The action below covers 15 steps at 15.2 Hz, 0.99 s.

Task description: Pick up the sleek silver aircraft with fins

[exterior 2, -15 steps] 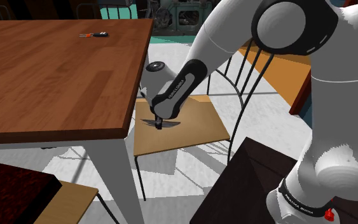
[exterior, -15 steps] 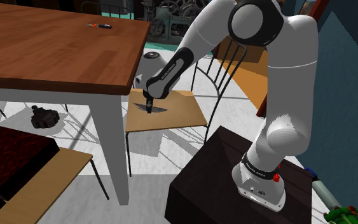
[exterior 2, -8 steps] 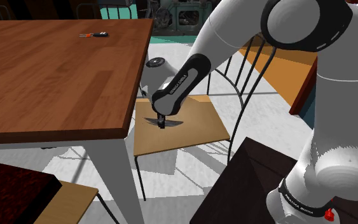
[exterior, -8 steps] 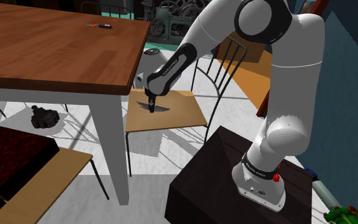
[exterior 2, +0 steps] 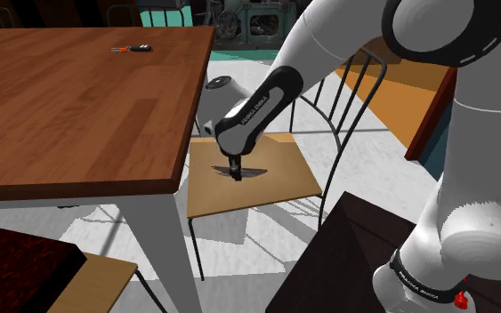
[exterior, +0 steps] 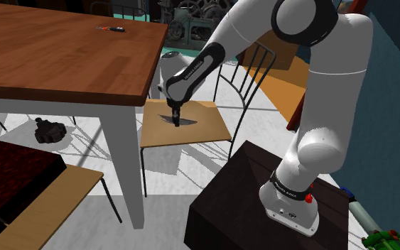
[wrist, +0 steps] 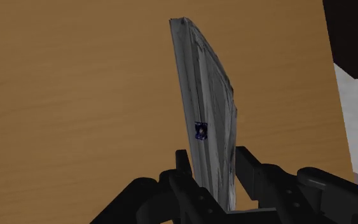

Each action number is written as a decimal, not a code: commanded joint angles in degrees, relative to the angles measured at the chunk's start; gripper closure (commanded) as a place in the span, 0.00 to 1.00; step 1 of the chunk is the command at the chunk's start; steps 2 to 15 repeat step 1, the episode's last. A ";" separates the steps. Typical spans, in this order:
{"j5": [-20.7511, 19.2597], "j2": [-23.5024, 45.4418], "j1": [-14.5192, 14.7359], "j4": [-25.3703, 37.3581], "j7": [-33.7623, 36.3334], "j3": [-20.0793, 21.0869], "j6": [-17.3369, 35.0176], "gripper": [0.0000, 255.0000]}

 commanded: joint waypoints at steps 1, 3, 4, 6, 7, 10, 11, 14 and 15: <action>0.41 -2.28 0.26 3.27 0.82 0.34 3.89 1.00; 0.41 -2.28 0.26 3.27 0.82 0.34 3.89 1.00; 0.41 -2.28 0.26 3.27 0.82 0.34 3.89 1.00; 0.41 -2.28 0.26 3.27 0.82 0.34 3.89 1.00; 0.41 -2.28 0.26 3.27 0.82 0.34 3.89 1.00; 0.41 -2.28 0.26 3.27 0.82 0.34 3.89 1.00; 0.41 -2.28 0.26 3.27 0.82 0.34 3.89 1.00; 0.41 -2.28 0.26 3.27 0.82 0.34 3.89 1.00; 0.41 -2.28 0.26 3.27 0.82 0.34 3.89 1.00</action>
